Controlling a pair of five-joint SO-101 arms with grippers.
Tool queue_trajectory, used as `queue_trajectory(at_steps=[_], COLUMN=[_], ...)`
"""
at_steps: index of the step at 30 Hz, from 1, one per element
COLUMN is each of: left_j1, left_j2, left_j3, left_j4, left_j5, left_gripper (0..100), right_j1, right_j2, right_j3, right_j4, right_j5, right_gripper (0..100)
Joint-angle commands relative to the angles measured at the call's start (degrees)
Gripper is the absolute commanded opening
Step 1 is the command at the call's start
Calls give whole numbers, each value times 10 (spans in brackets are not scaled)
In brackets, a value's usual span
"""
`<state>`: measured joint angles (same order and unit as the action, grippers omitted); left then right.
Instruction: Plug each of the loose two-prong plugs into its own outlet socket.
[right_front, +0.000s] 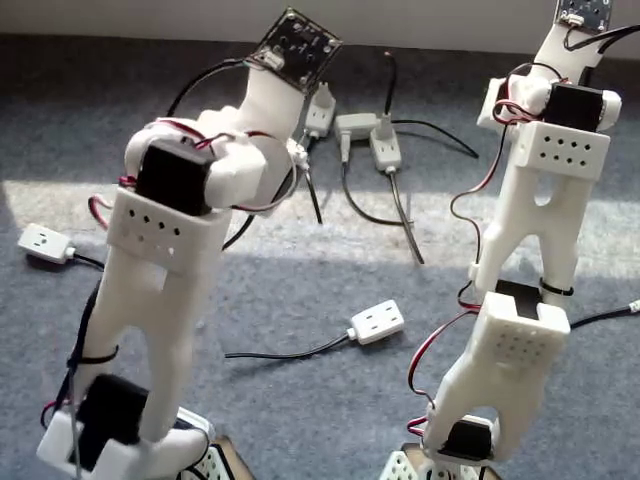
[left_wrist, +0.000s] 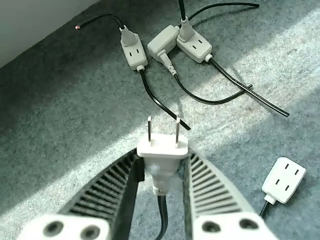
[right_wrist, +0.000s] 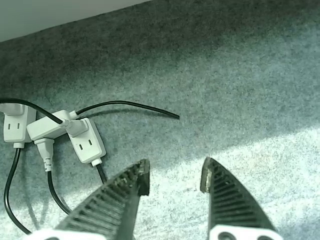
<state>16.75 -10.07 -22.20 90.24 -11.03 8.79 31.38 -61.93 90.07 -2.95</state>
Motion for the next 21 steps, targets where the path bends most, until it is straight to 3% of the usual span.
queue_trajectory(at_steps=[1,7,10,15,21], left_j1=[-11,-11,-9,-7,-7], left_j2=[-126,-305,-368,-388,-388], left_j3=[257,625,751,815,871], left_j4=[-173,-534,-694,-760,-897], left_j5=[-4,-1,-1,10,135], left_gripper=[5,5,5,5,5], right_j1=[1,1,1,0,-14], right_j2=[-10,-10,-10,-11,-15], right_j3=[-8,-8,-8,-8,-8], right_j4=[-10,-10,-10,-10,-5], right_j5=[6,6,6,5,2], right_gripper=[177,177,177,177,177])
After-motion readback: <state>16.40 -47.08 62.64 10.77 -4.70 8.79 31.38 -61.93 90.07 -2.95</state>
